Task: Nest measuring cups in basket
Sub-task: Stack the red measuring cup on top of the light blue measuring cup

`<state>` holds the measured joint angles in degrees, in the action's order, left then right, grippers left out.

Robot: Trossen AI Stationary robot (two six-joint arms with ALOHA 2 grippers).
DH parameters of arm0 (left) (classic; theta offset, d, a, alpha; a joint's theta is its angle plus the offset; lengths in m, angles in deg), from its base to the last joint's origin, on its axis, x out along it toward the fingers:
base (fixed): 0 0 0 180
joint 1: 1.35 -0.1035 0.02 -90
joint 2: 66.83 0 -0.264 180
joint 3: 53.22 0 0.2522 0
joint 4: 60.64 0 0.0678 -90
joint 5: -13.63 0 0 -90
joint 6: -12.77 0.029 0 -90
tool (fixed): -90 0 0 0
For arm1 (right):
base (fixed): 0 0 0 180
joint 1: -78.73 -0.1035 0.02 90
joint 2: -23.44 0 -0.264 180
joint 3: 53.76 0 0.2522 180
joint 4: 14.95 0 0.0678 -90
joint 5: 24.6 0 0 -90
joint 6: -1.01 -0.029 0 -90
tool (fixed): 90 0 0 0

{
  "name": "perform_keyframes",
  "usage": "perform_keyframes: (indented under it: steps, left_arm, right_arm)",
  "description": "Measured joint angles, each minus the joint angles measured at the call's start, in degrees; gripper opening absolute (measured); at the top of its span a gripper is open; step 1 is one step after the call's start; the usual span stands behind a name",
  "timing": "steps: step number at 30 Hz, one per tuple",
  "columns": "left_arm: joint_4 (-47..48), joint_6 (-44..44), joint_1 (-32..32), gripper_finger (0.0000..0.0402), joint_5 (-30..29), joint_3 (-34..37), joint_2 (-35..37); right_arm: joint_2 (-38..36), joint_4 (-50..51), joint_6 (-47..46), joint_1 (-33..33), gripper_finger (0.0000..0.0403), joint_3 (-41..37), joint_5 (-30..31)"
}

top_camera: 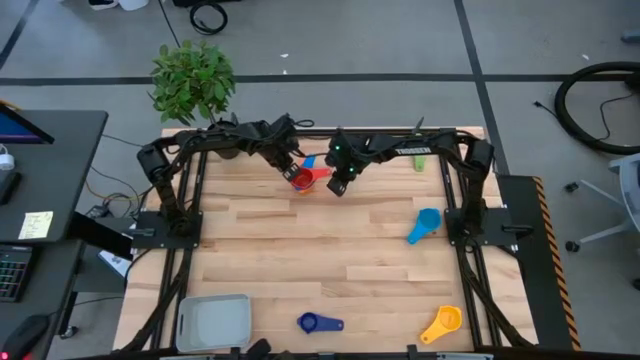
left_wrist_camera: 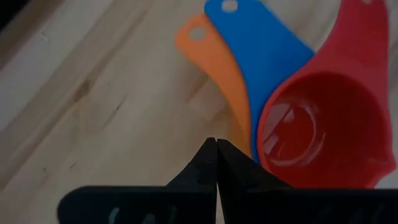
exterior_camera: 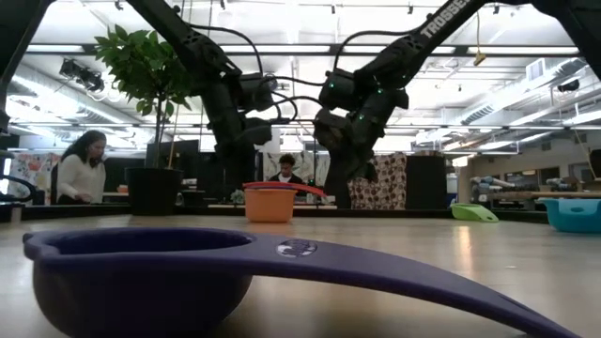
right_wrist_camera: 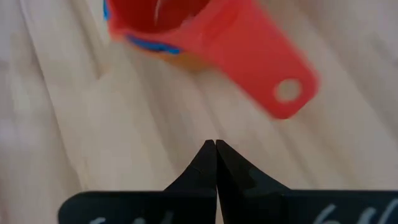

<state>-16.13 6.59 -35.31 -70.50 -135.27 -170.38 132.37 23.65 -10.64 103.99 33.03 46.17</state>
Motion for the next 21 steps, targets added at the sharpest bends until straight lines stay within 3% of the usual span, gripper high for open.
perform_keyframes:
  steps: [12, 15, 21]
  left_arm:
    - [-2.82, 0.00, 0.00, 0.0000, 3.80, -0.02, -3.41]
    - [-2.63, -0.01, 0.00, 0.0000, 3.86, -0.02, -4.13]
    - [-2.64, 0.00, 0.00, 0.0001, 3.89, -0.02, -4.15]
  right_arm:
    - [-0.18, -4.32, 1.13, 4.50, 0.0000, 0.04, -5.56]
    - [-0.18, -3.80, 1.13, 4.32, 0.0000, 0.04, -9.30]
    - [-0.18, 0.28, 2.61, 2.12, 0.0000, 0.04, -10.43]
